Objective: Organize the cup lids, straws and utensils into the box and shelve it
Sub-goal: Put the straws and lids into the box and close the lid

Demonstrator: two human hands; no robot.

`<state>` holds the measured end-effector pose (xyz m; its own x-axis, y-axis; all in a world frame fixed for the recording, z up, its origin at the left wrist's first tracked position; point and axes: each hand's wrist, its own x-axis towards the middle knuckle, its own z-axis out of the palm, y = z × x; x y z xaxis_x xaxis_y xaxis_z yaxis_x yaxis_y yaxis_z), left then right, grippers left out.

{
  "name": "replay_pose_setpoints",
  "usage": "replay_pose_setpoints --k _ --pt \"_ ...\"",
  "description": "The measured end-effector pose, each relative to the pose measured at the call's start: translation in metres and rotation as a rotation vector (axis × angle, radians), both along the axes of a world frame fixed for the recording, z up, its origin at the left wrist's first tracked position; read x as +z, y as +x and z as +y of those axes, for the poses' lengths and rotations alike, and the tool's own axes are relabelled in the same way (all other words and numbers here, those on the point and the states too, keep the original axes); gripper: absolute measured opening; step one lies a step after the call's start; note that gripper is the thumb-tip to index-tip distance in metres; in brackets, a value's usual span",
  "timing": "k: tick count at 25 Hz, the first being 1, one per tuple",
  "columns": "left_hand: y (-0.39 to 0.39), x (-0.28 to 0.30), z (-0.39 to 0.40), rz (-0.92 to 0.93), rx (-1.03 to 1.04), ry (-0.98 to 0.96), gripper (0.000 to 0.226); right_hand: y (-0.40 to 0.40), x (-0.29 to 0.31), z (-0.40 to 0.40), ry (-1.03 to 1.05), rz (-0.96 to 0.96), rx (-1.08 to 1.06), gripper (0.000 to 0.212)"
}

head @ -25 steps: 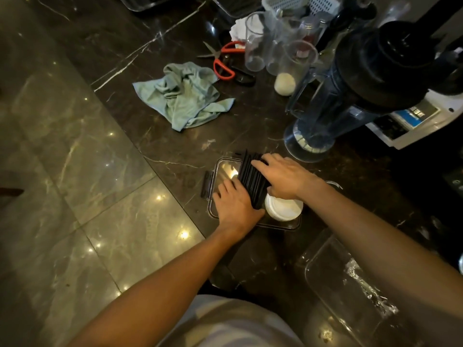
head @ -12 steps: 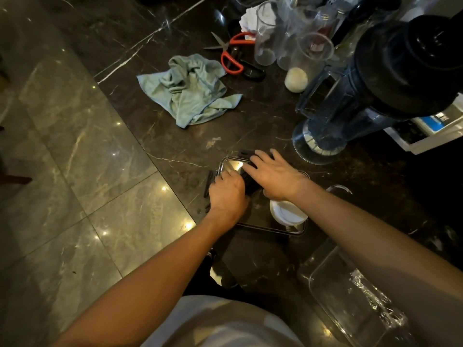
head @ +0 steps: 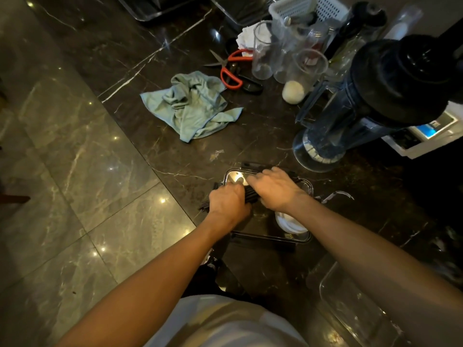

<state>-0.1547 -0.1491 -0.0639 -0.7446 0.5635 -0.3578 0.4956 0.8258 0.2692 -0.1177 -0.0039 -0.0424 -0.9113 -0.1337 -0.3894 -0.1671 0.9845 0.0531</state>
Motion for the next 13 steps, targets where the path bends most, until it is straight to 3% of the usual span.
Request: replay_pose_setpoints --k 6,11,13 --pt "-0.006 0.05 0.021 0.136 -0.22 0.042 0.031 0.031 0.046 0.015 -0.006 0.17 -0.201 0.032" --pt "0.024 0.103 0.077 0.315 -0.552 0.15 0.026 0.106 0.091 0.04 -0.005 0.362 -0.556 0.035" --pt "0.055 0.111 0.102 0.287 -0.708 0.183 0.033 0.155 0.098 0.047 0.01 0.396 -0.709 0.035"
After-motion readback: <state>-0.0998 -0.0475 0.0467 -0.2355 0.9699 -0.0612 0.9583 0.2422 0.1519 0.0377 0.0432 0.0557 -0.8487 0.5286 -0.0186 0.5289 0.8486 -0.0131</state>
